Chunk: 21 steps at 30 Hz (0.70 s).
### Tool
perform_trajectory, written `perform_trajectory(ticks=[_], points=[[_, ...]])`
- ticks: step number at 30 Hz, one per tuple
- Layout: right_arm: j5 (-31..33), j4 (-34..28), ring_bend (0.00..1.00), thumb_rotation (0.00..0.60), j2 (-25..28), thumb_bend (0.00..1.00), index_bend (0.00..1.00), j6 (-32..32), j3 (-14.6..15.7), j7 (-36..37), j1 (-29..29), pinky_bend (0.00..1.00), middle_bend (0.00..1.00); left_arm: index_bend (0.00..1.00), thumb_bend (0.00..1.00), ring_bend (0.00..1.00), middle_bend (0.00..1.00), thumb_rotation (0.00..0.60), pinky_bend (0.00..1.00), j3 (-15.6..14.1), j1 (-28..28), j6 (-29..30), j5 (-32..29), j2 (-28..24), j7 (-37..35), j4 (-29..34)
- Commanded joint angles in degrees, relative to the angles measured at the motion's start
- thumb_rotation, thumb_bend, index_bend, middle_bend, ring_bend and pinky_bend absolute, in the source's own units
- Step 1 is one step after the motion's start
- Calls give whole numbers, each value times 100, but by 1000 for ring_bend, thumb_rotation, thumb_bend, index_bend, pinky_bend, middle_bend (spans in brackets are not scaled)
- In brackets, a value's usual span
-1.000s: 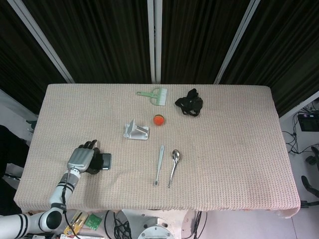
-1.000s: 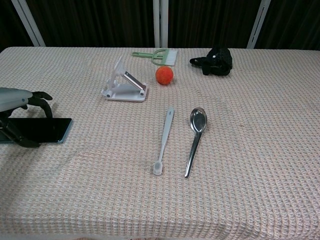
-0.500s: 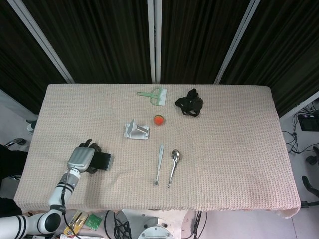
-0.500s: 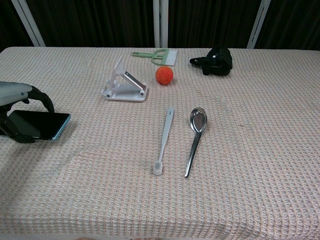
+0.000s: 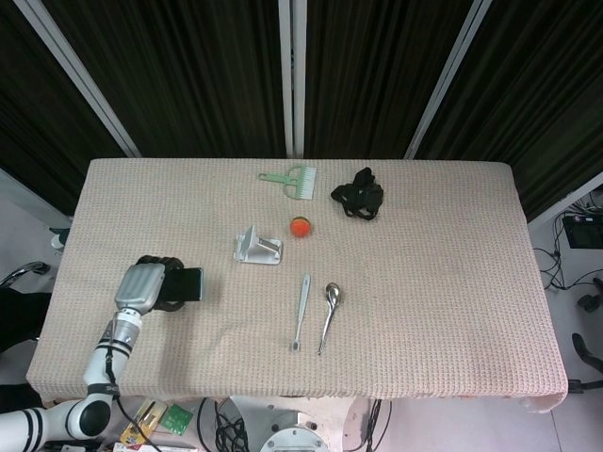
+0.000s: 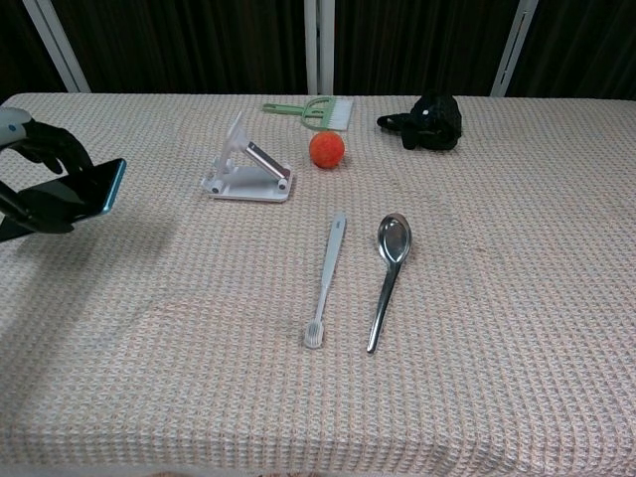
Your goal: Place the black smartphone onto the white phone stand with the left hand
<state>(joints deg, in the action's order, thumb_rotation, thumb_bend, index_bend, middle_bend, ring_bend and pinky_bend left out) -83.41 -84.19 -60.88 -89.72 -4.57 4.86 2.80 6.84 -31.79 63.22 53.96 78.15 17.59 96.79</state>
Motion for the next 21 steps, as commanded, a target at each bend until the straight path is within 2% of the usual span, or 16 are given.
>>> perform_trajectory(ticks=[1,6,11,17,21], points=[[10,6,0,600,-4,226,0,12,-2,11,-2,0,0,584,310,281,717,600,186,465,147,92,11,-196,-847,125],[-1,4,0,600,-14,228,0,3,-5,21,-3,0,0,584,310,290,732,600,187,940,176,-97,-129,-306,-1776,117],[-2,-4,0,600,-26,227,0,10,-2,11,-3,0,0,590,310,322,737,600,204,1275,49,-667,-317,-247,-2594,-41],[-17,-87,0,600,26,228,0,-5,-1,-42,1,0,0,594,310,321,728,600,210,1446,-264,-1757,502,-101,-3910,-671],[-8,-192,0,600,106,228,0,-70,-31,-82,20,0,0,594,310,320,723,600,213,1537,-500,-2110,1198,124,-4746,-1207]])
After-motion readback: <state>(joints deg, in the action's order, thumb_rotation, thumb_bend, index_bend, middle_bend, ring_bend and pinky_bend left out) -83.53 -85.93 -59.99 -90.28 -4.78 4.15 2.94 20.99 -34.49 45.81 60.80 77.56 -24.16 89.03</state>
